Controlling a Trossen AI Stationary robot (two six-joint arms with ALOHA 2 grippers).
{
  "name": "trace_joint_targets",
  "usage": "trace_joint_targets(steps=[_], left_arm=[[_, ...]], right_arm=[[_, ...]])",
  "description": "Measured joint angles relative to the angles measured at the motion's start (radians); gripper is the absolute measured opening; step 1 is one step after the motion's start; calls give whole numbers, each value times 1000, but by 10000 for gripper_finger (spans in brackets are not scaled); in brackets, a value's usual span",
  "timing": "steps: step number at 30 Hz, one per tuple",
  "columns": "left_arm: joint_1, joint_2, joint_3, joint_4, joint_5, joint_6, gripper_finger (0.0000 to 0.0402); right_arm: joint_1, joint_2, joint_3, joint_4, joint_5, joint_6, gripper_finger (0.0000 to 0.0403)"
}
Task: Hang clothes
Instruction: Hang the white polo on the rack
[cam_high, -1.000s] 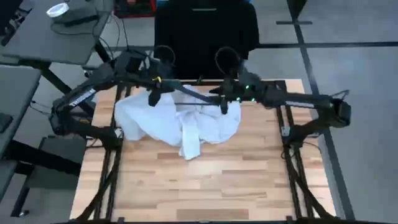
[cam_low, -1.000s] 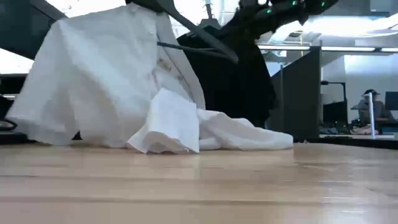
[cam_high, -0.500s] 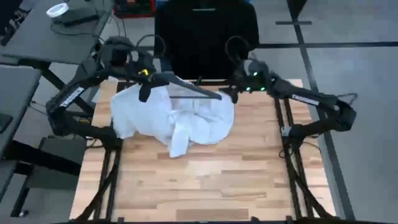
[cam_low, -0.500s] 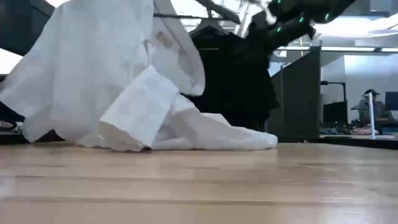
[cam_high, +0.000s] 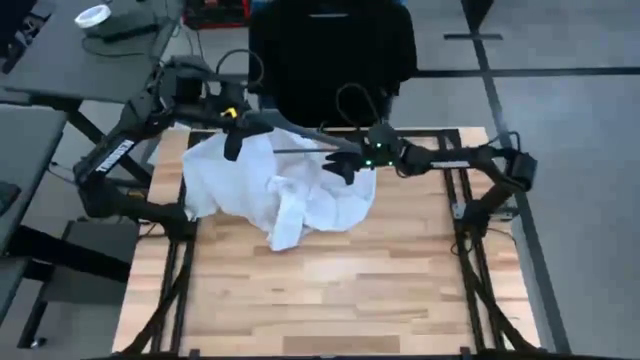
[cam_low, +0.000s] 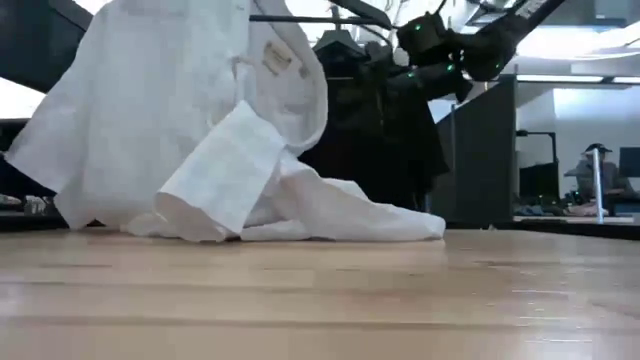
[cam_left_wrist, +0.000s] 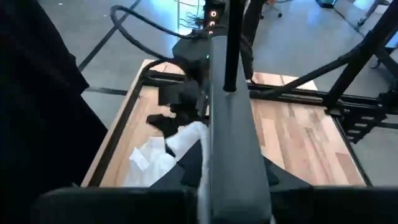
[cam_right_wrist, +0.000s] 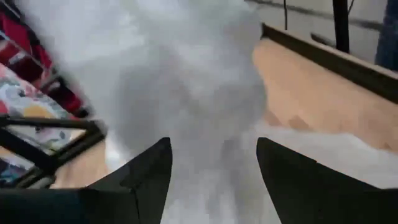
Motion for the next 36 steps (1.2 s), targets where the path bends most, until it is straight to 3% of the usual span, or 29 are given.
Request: trace_joint_targets(steps=[4, 9, 15, 20, 24, 29, 36], left_arm=[[0, 0, 0, 3, -12, 17, 30], [0, 0, 0, 65, -35, 14, 30], [5, 0, 0, 72, -43, 22, 30], [19, 1, 0, 23, -57, 34, 30], [20, -2, 1, 65, -98, 37, 30], [21, 1, 0, 110, -120, 24, 30], [21, 2, 0, 150, -125, 4, 30]], right_arm=[[14, -61, 0, -72, 39, -15, 219], [60, -11, 0, -45, 177, 31, 219], [115, 64, 0, 109, 166, 106, 219], [104, -2, -1, -70, 156, 76, 219], [102, -39, 0, -73, 172, 84, 219], [129, -27, 0, -35, 362, 90, 219], [132, 68, 0, 83, 388, 102, 219]])
